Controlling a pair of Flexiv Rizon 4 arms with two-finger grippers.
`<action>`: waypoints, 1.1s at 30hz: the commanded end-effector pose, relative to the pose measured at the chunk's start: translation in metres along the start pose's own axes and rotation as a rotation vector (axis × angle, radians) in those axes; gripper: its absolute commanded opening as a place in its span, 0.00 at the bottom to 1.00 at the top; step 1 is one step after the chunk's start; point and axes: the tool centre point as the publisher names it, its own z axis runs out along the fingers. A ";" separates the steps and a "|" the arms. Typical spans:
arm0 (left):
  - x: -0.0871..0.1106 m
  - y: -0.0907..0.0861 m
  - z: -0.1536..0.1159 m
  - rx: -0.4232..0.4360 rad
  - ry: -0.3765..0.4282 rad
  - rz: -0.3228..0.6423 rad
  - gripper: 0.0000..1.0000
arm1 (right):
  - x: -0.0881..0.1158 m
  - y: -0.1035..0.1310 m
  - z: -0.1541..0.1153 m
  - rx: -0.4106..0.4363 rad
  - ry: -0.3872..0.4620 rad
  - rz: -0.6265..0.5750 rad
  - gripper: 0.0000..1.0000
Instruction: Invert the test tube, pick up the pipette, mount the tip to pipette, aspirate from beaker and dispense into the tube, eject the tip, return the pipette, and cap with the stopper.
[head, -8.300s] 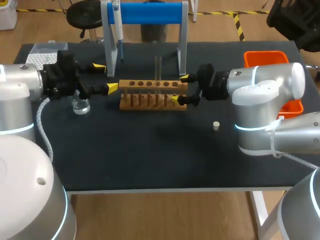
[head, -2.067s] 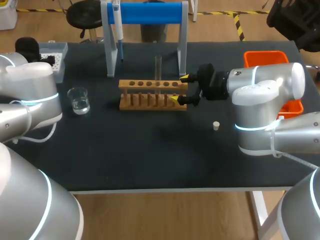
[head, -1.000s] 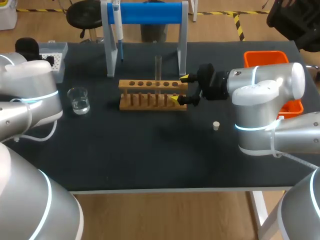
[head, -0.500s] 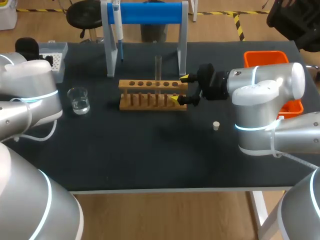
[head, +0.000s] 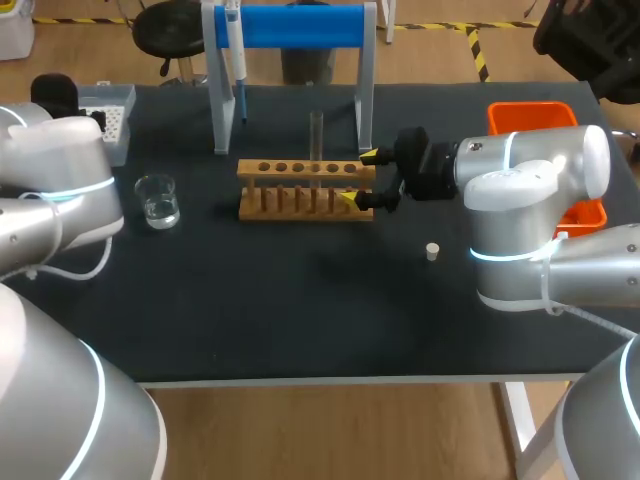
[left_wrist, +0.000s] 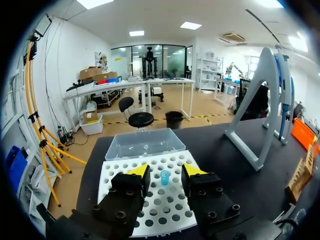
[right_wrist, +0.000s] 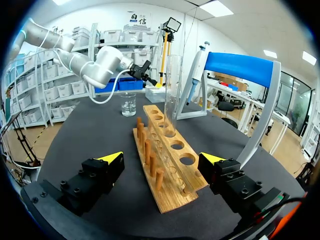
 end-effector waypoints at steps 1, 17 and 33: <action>-0.003 -0.003 0.002 -0.018 0.006 0.004 0.39 | 0.000 -0.001 0.000 -0.003 0.000 0.000 1.00; -0.002 -0.001 0.005 -0.030 0.014 0.005 0.37 | 0.000 -0.001 0.000 -0.003 0.000 0.000 1.00; -0.002 0.001 0.005 -0.036 0.012 0.005 0.30 | 0.000 -0.001 0.000 -0.003 0.000 0.000 1.00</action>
